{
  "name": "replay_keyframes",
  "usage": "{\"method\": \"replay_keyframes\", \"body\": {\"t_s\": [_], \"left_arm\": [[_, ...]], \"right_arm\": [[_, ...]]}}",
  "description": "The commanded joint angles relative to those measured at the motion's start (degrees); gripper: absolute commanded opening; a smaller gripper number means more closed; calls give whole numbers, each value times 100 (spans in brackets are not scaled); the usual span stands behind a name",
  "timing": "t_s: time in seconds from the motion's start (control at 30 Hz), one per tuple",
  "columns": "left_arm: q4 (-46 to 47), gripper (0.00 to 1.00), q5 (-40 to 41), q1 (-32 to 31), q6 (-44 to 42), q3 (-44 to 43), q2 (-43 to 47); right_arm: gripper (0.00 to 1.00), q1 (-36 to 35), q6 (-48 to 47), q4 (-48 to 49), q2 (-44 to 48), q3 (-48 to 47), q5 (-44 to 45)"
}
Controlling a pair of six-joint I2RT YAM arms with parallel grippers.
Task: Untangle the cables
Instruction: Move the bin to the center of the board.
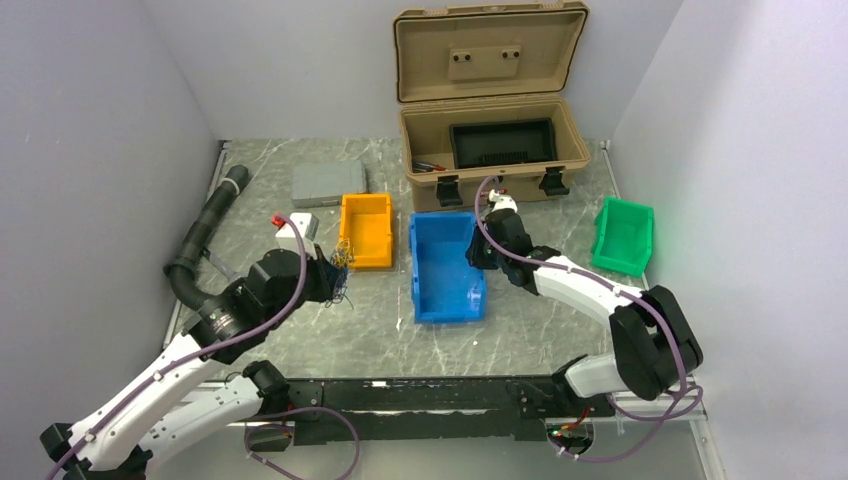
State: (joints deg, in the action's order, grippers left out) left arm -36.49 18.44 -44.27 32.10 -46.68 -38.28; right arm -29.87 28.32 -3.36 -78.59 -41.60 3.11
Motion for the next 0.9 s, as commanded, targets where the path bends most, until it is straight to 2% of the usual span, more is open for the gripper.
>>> {"method": "replay_keyframes", "body": {"t_s": [0.0,0.2,0.5,0.63,0.77,0.87], "left_arm": [[-103,0,233,32,-156,-376,155],[-284,0,254,41,-124,-465,289],[-581,0,416,41,-121,-521,485],[-649,0,522,43,-129,-533,526],[-673,0,573,49,-153,-563,504],[-674,0,608,55,-167,-564,465]], "right_arm": [[17,-189,129,155,-254,-329,167],[0,-587,331,300,-813,-822,352],[0,-1163,786,710,-1967,-1813,794],[0,-1283,977,534,-2429,-2358,1057],[0,-1285,1387,-24,-2507,-2639,1739],[0,-1285,1545,-94,-2307,-2479,2197]]}}
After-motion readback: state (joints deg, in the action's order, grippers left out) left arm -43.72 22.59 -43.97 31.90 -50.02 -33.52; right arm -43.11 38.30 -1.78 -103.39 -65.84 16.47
